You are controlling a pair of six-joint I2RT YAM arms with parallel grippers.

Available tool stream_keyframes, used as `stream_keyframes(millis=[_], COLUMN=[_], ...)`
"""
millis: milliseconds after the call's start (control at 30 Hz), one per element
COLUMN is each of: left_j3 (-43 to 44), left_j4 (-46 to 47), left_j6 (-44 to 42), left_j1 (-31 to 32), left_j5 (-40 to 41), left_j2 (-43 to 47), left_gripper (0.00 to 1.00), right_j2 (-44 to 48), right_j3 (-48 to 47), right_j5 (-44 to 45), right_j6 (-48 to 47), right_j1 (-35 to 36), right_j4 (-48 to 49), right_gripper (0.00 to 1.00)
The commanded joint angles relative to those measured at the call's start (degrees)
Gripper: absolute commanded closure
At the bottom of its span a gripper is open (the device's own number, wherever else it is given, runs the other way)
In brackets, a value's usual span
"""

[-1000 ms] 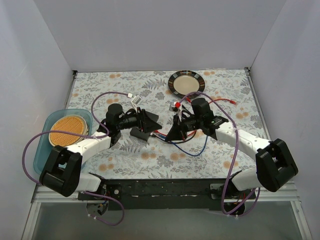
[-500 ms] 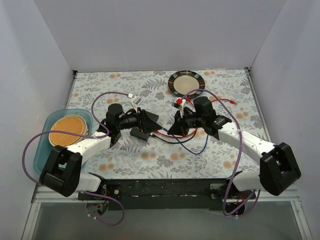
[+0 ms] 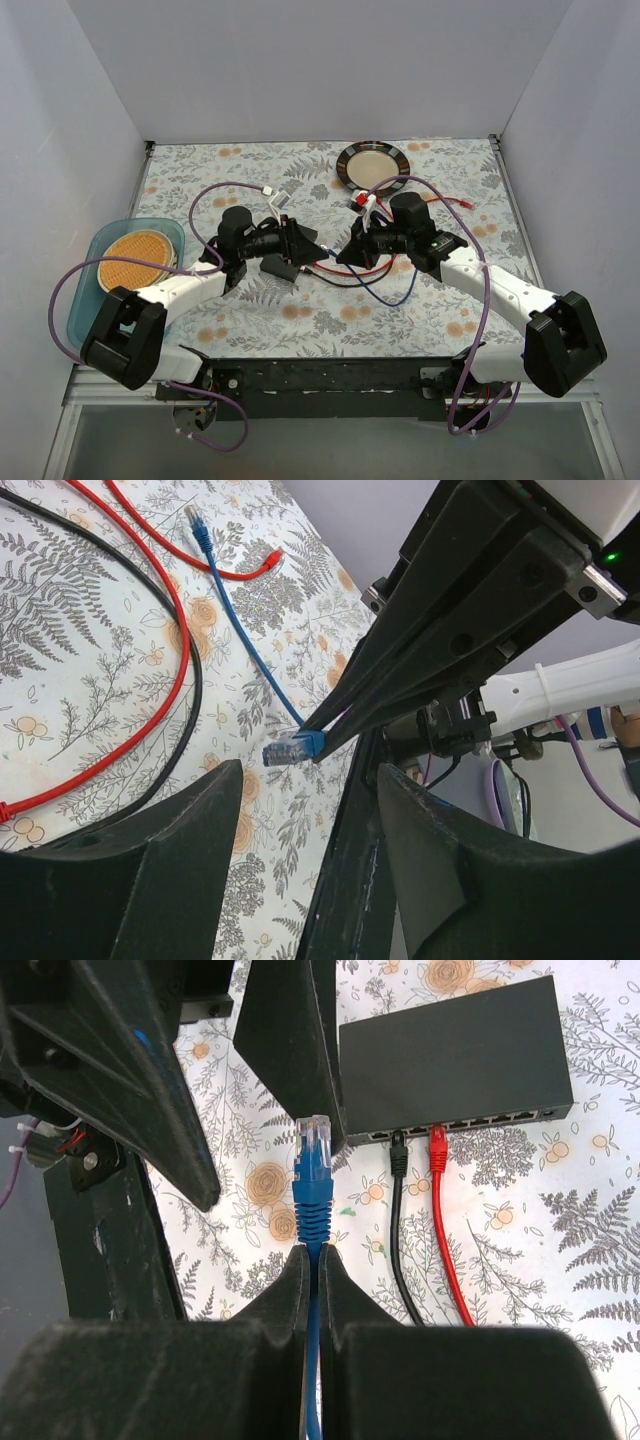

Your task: Insert the plug into the switch port

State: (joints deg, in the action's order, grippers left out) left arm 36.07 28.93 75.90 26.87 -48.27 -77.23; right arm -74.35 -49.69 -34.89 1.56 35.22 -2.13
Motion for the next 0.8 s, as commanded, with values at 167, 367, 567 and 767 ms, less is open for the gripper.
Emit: stream_keyframes(millis=[167, 367, 567, 767], left_j3=[3.7, 3.9, 4.1, 3.5], left_j4=[0.2, 0.3, -0.1, -1.9], left_j6=[0.0, 0.0, -0.5, -2.8], left_j1=[1.7, 1.9, 2.0, 2.0], left_j5=[1.7, 1.1, 0.3, 2.2], left_j2=[-1.8, -2.2, -2.2, 0.1], left_gripper=[0.52, 0.75, 1.00, 1.00], right_j2=[1.3, 1.5, 1.7, 1.8], right_j3=[1.3, 1.6, 1.1, -1.2], right_j5=[-2.1, -1.8, -0.6, -1.0], right_j6=[1.0, 1.0, 1.3, 0.0], right_j1=[0.2, 0.5, 0.5, 0.5], right_j4=[4.2, 4.1, 4.1, 2.2], right_gripper=[0.99, 0.99, 0.99, 0.51])
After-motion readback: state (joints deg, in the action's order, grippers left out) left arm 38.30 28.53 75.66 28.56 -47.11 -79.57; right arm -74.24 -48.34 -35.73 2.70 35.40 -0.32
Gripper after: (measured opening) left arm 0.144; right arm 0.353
